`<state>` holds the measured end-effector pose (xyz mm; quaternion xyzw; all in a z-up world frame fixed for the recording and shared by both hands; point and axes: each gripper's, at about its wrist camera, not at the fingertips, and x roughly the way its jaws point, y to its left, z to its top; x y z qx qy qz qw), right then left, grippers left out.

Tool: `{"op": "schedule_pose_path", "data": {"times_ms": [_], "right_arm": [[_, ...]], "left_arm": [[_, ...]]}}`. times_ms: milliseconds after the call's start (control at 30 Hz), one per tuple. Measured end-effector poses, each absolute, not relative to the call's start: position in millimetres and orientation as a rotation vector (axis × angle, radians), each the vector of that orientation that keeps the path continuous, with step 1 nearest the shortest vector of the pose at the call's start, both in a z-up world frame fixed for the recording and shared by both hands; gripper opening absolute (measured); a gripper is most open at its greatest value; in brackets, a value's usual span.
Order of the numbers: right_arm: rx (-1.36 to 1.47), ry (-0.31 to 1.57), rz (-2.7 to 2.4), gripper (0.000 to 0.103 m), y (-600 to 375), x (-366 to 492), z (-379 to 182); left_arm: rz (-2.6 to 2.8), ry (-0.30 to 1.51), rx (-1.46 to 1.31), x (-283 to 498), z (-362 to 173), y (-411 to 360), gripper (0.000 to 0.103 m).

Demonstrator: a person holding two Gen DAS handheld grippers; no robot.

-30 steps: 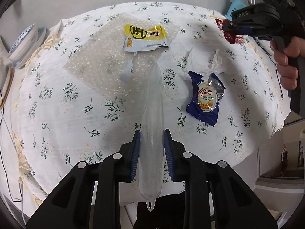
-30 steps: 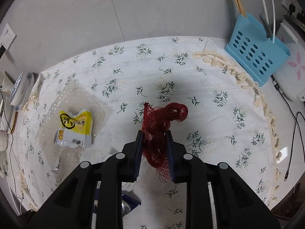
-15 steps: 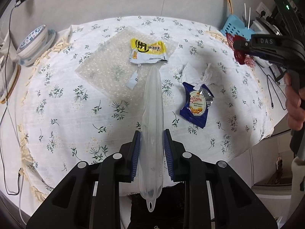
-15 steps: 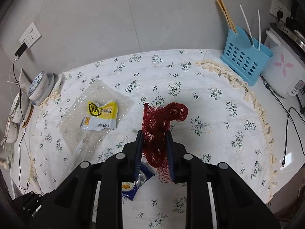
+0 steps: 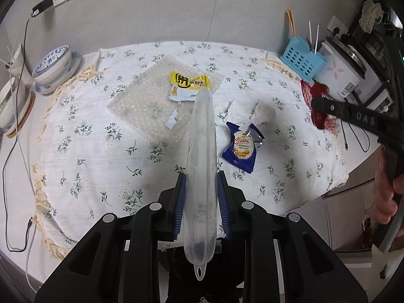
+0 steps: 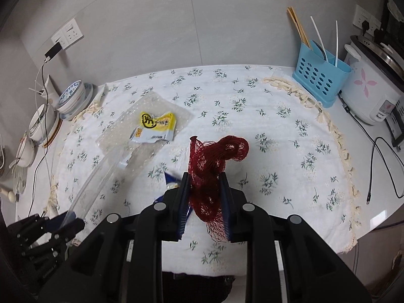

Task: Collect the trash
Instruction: 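Lift the clear bag and red net and carry both over the bin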

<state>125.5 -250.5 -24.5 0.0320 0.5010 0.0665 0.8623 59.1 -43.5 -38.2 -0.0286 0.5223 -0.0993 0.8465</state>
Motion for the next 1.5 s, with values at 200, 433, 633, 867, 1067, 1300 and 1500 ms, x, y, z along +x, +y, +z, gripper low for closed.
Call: {"op": "schedule_pose_path", "data": {"times_ms": [200,433,633,867,1067,1300,1500], "right_arm": [[0.074,1.051,0.158,0.021,-248.1,92.5,-20.1],[0.075,1.046,0.165,0.021,-244.9,57.0,-13.0],[0.061,1.033,0.156,0.021,-244.6,31.3,-9.5],[0.043,1.045,0.159,0.021,-243.4,6.6,-17.9],[0.028,1.057,0.17,0.021,-242.3,-17.5,-27.8],[0.022,1.087,0.182,0.021,-242.7,-43.7,-45.1],[0.008,1.11,0.208,0.021,-239.6,-63.0,-60.2]], "left_arm": [[-0.216,1.08,-0.069,40.2,-26.6,-44.9,0.024],[-0.203,1.062,-0.075,14.8,-18.1,-43.7,0.024],[-0.186,1.06,-0.092,-9.5,-12.8,-38.1,0.024],[-0.171,1.076,-0.134,-30.2,-18.7,-29.7,0.024],[-0.166,1.088,-0.141,-52.6,-24.1,-30.3,0.024],[-0.161,1.099,-0.132,-80.4,-35.6,-37.3,0.024],[-0.152,1.13,-0.137,-99.8,-53.2,-42.2,0.024]]}}
